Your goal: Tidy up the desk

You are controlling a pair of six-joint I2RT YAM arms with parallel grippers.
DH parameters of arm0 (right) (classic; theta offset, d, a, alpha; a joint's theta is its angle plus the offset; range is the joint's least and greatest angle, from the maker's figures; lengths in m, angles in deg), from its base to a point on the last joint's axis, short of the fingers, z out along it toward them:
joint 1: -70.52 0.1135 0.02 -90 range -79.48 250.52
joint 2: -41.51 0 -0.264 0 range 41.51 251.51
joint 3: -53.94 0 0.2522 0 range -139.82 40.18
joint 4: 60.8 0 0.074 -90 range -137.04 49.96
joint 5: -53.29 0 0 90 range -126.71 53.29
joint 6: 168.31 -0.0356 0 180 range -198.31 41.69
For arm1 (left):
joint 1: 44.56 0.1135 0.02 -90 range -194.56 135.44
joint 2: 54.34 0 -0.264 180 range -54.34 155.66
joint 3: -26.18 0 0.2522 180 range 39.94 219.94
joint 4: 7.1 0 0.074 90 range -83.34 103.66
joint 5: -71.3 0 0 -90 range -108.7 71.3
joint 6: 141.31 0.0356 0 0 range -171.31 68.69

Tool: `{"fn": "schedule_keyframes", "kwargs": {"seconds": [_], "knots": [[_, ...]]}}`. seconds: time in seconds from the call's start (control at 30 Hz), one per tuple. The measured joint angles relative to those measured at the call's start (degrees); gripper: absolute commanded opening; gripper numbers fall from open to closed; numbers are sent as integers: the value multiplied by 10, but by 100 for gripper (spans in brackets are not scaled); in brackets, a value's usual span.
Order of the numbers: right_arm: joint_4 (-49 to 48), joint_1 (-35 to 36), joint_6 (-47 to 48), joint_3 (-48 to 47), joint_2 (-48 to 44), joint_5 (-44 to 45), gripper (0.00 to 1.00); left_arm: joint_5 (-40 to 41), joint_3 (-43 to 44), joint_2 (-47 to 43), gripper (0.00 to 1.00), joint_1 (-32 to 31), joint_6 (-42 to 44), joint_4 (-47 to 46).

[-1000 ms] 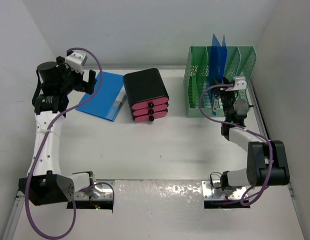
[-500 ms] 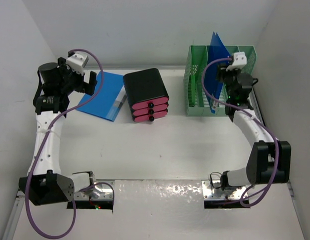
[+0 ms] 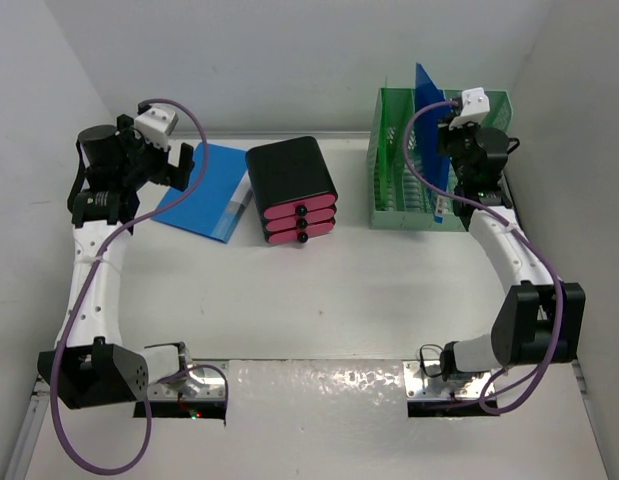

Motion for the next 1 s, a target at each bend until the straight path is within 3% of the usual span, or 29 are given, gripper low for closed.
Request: {"fn": "schedule_keyframes", "kwargs": {"seconds": [0.17,0.5,1.0], "knots": [[-31,0,-2,15,-10,-6,0,-8,-1,8,100,0,0,-2],[-260,0,-64,105,-32,30,0,-9,-1,10,100,0,2,-3],[-450,0,-97,203,6,40,0,-7,-1,10,100,0,15,-3]]}}
